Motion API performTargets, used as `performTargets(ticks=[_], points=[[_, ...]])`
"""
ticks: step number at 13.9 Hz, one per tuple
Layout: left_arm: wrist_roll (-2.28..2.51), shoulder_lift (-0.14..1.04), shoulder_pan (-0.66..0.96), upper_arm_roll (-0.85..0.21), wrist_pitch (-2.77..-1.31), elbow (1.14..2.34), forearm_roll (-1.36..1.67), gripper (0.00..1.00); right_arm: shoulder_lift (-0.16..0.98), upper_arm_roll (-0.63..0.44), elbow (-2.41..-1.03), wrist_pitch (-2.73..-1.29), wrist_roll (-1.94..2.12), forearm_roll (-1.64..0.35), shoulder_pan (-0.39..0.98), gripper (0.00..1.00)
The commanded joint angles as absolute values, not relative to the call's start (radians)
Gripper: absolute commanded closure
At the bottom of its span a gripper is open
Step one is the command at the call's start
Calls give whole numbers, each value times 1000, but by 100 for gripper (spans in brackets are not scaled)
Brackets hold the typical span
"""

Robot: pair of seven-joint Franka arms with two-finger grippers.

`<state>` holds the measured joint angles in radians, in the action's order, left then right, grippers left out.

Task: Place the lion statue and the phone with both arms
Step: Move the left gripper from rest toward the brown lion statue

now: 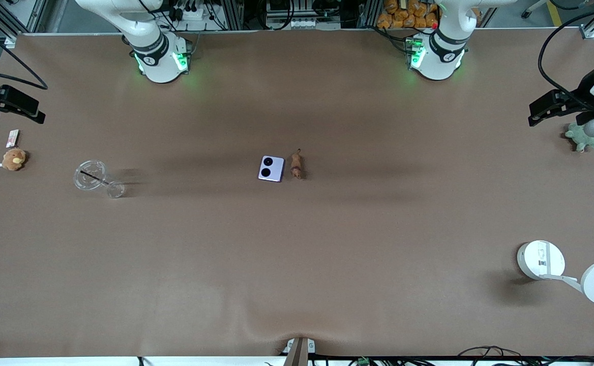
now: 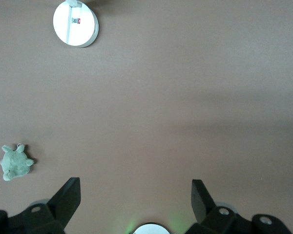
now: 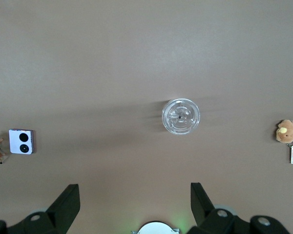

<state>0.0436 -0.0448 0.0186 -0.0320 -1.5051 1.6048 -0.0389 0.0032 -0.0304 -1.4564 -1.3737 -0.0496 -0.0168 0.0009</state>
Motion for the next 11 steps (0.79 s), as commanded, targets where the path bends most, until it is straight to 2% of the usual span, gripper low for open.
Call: performTargets(ticks=[1,11], points=[[25,-41,9,-35,-1505,1598,-31,0,12,-38,-1434,-1365,-40,-3,14,0],[25,-20,12,-35,-1520,1598,-41,0,14,-40,-1436,-1361,-43,-20,12,0]])
